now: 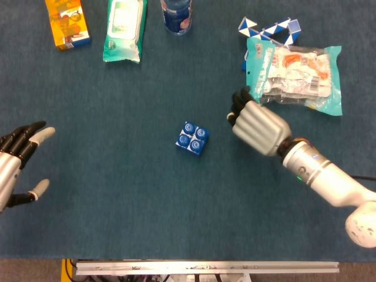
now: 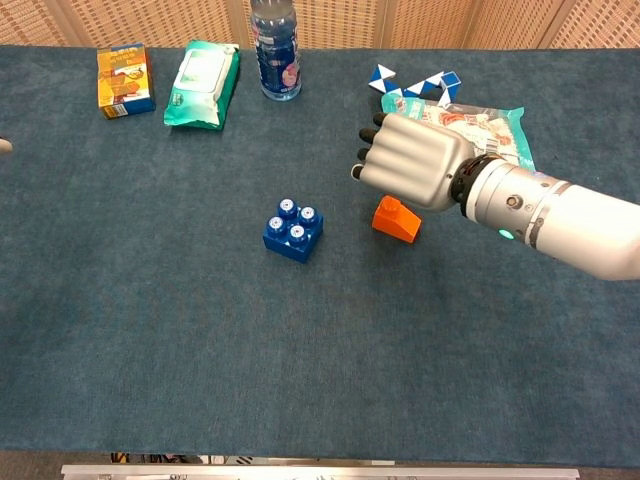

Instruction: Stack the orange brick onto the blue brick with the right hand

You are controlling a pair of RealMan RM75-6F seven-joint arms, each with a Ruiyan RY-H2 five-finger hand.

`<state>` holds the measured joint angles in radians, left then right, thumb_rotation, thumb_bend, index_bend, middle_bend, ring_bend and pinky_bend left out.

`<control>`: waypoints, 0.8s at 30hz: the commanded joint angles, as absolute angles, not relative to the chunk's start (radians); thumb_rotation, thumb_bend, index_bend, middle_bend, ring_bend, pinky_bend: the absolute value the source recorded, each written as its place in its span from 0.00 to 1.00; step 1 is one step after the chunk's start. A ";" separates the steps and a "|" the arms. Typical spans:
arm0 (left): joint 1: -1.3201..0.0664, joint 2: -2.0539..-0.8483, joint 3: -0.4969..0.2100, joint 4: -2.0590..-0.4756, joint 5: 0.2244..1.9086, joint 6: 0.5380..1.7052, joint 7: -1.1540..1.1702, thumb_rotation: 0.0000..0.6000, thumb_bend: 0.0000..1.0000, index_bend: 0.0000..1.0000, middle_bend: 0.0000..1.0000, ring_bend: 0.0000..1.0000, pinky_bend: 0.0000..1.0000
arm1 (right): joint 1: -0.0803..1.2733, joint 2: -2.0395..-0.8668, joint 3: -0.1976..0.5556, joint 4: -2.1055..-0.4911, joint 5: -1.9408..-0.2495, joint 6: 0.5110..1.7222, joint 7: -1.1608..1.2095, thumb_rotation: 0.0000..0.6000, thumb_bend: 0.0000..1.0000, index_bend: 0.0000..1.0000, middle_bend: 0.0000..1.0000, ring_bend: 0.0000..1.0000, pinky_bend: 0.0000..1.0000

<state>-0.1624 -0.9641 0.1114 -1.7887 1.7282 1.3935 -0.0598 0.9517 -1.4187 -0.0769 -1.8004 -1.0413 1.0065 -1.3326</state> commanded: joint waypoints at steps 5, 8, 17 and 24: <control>-0.168 -0.963 0.112 -1.794 1.727 1.379 -0.048 1.00 0.27 0.11 0.11 0.12 0.23 | 0.937 -1.363 -0.067 -1.880 -0.895 1.020 -1.290 1.00 0.06 0.33 0.36 0.21 0.27; -0.173 -0.963 0.112 -1.800 1.729 1.371 -0.040 1.00 0.27 0.11 0.11 0.12 0.23 | 0.941 -1.366 -0.063 -1.892 -0.830 1.016 -1.267 1.00 0.05 0.29 0.36 0.21 0.27; -0.178 -0.957 0.114 -1.813 1.732 1.362 -0.032 1.00 0.27 0.11 0.10 0.12 0.22 | 0.959 -1.388 -0.053 -1.893 -0.755 1.031 -1.217 1.00 0.05 0.20 0.33 0.21 0.27; -0.181 -0.956 0.115 -1.817 1.731 1.354 -0.025 1.00 0.27 0.11 0.10 0.11 0.22 | 0.980 -1.405 -0.059 -1.879 -0.681 1.024 -1.193 1.00 0.05 0.19 0.33 0.21 0.27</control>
